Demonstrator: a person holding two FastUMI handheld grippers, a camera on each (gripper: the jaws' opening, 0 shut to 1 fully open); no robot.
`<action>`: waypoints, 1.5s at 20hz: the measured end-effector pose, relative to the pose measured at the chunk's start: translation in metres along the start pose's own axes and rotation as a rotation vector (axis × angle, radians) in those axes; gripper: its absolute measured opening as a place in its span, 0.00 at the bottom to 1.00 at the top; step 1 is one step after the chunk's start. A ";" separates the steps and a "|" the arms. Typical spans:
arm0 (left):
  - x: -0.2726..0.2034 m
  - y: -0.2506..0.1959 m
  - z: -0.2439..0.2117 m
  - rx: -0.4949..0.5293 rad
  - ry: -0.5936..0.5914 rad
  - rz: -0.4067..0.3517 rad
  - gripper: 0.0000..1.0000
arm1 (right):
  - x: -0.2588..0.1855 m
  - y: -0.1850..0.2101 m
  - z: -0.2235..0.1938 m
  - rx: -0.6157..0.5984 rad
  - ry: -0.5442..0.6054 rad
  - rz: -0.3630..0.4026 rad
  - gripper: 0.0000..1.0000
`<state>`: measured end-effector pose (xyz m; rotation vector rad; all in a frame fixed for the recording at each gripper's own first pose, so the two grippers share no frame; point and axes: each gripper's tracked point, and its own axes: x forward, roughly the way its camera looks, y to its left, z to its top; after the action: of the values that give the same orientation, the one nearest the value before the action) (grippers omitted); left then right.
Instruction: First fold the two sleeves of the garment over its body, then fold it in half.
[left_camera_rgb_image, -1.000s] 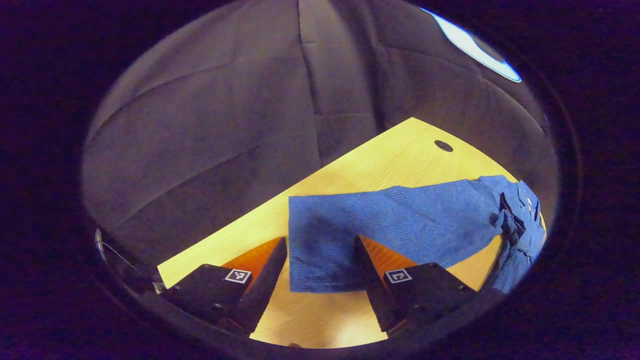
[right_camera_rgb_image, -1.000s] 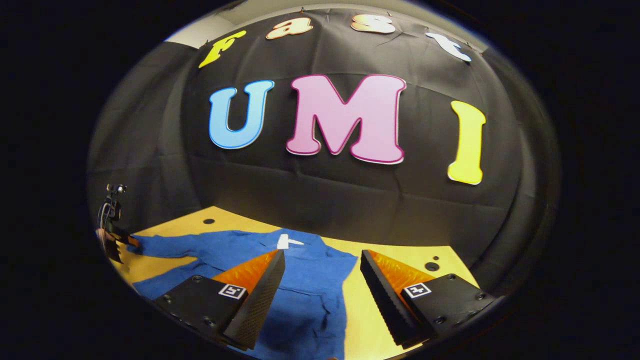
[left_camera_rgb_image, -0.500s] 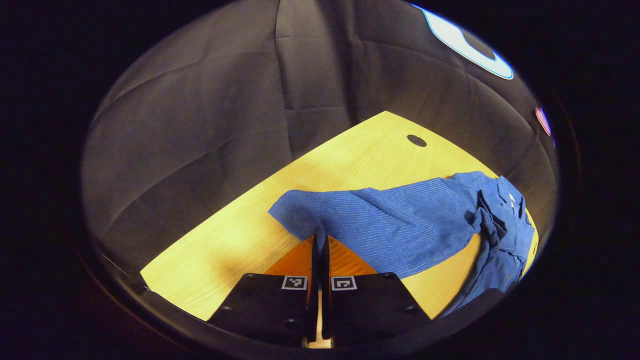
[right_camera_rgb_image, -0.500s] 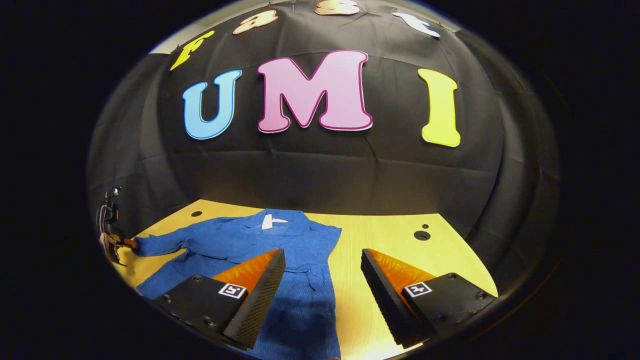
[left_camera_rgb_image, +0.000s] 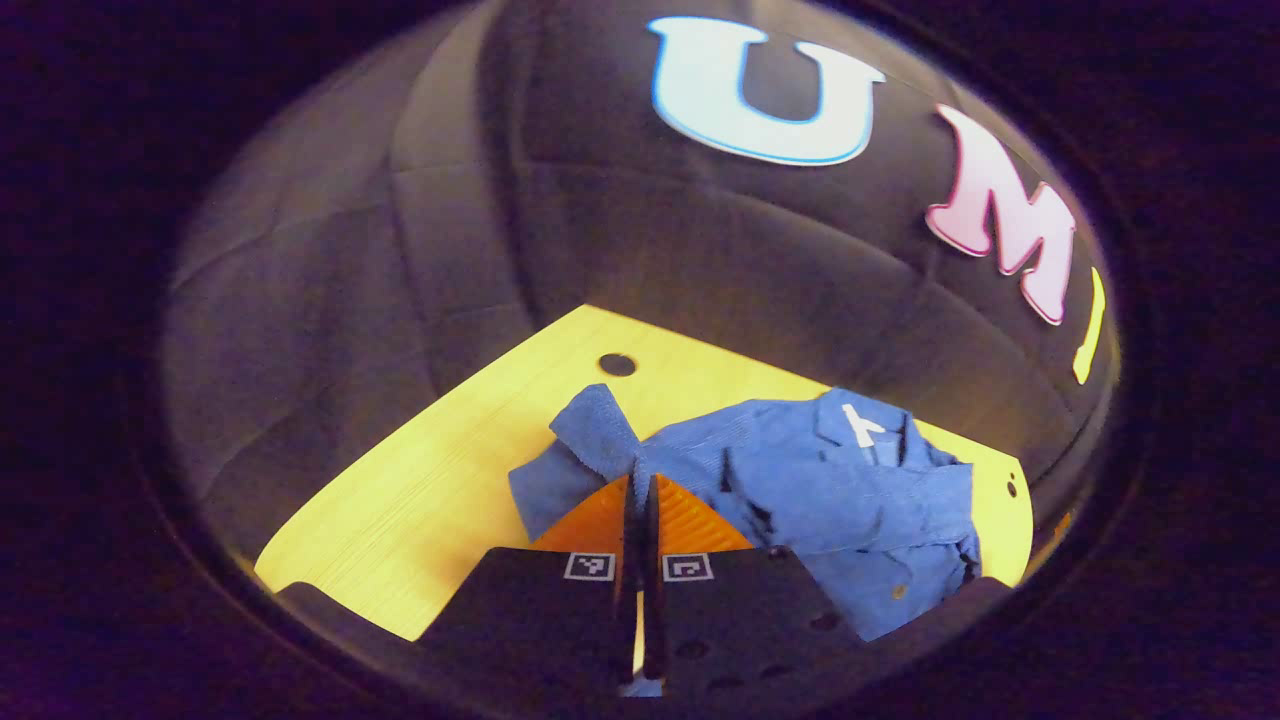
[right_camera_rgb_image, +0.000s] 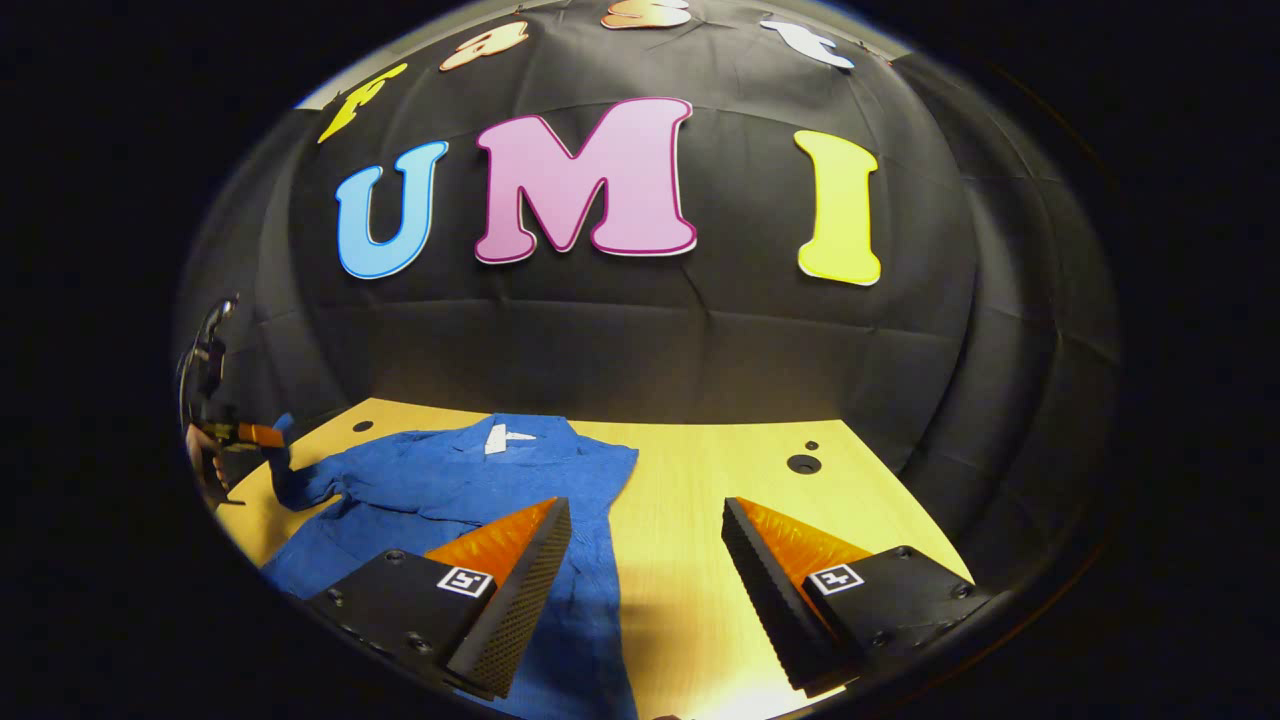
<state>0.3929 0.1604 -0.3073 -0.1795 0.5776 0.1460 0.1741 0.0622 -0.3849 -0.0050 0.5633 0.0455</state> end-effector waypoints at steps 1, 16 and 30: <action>0.002 -0.038 0.013 0.021 -0.016 -0.068 0.01 | -0.002 -0.010 -0.004 0.004 0.006 -0.018 0.98; 0.010 -0.385 -0.051 0.146 0.046 -0.628 0.64 | -0.051 -0.080 -0.084 0.132 0.141 -0.176 0.98; -0.123 -0.110 -0.168 0.224 0.165 -0.306 0.85 | -0.112 0.007 -0.180 0.175 0.407 -0.053 0.98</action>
<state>0.2228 0.0076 -0.3634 -0.0602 0.7183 -0.2317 -0.0167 0.0616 -0.4770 0.1435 0.9721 -0.0580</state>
